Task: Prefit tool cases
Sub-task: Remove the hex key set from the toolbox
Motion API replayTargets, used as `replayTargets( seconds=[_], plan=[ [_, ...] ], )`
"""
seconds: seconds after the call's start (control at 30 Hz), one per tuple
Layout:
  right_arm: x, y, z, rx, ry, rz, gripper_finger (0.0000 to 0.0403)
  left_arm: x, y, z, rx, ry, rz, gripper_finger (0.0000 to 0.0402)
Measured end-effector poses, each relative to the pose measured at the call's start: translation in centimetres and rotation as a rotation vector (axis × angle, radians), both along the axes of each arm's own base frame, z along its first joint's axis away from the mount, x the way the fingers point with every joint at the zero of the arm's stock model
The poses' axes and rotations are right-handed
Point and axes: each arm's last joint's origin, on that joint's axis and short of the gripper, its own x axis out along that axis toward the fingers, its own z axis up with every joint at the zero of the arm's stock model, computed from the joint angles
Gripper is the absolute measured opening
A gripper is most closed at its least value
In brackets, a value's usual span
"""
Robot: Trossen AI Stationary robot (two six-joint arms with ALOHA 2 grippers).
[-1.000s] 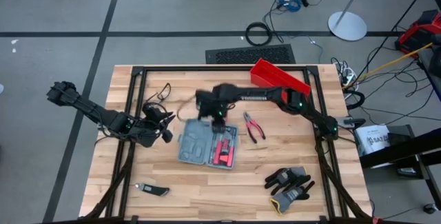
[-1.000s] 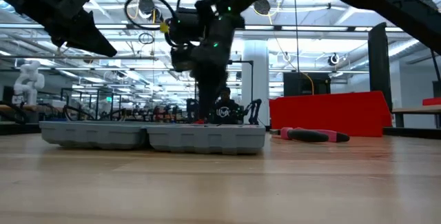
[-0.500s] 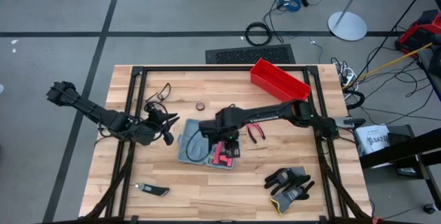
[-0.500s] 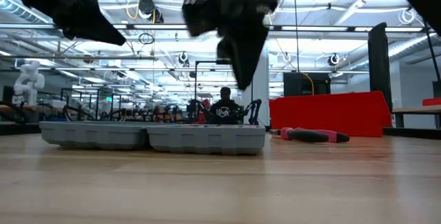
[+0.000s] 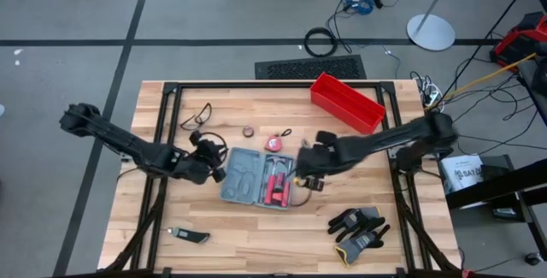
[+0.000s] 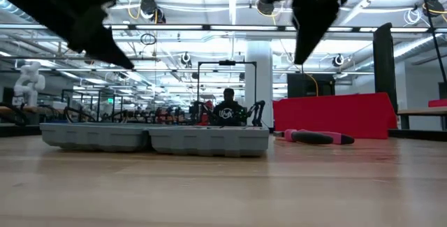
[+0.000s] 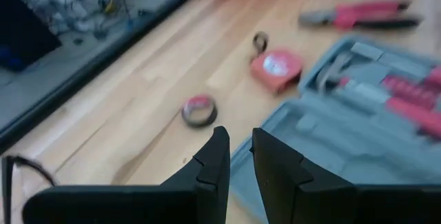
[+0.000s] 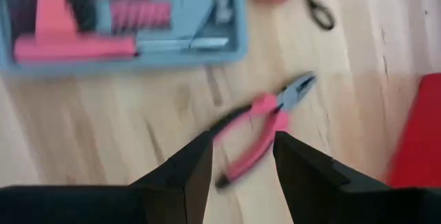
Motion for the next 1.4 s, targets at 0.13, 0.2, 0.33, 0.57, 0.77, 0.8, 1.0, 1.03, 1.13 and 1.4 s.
replayTargets(
  seconds=[0.13,0.2,0.33,0.57,0.77,0.8,1.0,1.03,1.13,1.4],
  plan=[
    [-1.3,-0.7,-3.1,0.197,-0.463,-0.047,0.0148,0.4,0.7,-1.0,-0.059,0.08,0.01,0.0068],
    [-1.1,-0.5,-3.8,0.285,-0.621,-0.004,0.0148,0.6,1.2,-1.2,-0.079,0.097,0.021,0.0068],
    [-1.0,-0.1,-4.7,0.258,-0.656,0.01,0.0146,0.3,2.3,-2.0,-0.077,0.204,0.068,0.0068],
    [-0.8,0.1,-5.9,0.229,-0.601,0.015,0.0138,-0.6,3.3,-3.5,-0.142,0.358,0.19,0.0068],
    [-0.8,0.2,-5.9,0.217,-0.598,0.032,0.0137,0.2,3.0,-5.0,-0.219,0.425,0.169,0.0068],
    [-0.8,0.2,-5.9,0.217,-0.597,0.035,0.0137,0.3,2.9,-5.3,-0.228,0.44,0.174,0.0068],
    [-0.9,0.4,-6.0,0.209,-0.585,0.048,0.0137,1.1,2.6,-7.1,-0.302,0.512,0.154,0.0068],
    [-0.9,0.4,-6.0,0.209,-0.581,0.05,0.0137,1.2,2.5,-7.2,-0.31,0.512,0.15,0.0068],
    [-1.0,0.4,-6.1,0.208,-0.573,0.051,0.0137,1.6,2.3,-7.3,-0.361,0.489,0.131,0.0068],
    [-1.2,0.4,-6.3,0.202,-0.534,0.053,0.0137,3.0,0.9,-5.9,-0.572,0.362,0.003,0.0068]
  ],
)
